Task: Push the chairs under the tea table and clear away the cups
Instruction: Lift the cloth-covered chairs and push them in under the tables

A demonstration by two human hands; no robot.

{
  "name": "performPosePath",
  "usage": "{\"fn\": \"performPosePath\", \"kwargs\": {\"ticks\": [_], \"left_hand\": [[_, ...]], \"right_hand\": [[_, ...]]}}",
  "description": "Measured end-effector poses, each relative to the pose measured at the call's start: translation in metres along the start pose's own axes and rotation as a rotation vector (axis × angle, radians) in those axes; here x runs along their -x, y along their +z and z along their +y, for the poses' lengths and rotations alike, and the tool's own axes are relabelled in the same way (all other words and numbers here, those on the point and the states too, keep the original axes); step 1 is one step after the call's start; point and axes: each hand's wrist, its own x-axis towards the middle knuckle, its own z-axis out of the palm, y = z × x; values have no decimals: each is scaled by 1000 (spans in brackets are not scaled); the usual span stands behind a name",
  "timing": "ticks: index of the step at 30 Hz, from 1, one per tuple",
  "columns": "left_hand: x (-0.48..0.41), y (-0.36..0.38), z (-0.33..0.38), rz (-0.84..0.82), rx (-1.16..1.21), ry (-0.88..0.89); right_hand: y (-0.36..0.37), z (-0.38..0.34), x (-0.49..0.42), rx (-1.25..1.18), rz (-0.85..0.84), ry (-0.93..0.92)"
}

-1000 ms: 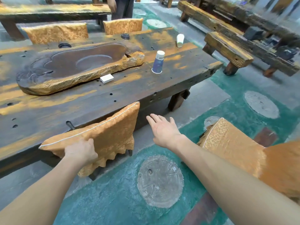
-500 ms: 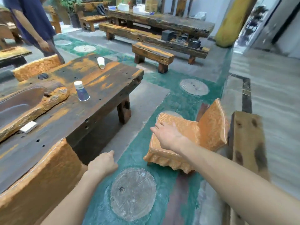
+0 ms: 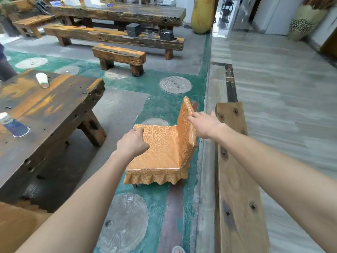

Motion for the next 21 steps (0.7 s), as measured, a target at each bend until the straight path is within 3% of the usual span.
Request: {"fn": "performPosePath", "kwargs": {"ticks": [9,21], "left_hand": [[-59,31,98,-111,-11,46],[-182,84,157,-247,36,26]], "right_hand": [[27,111,-25,-27,-21,60],[70,163,-130,-54,-72,55]]}}
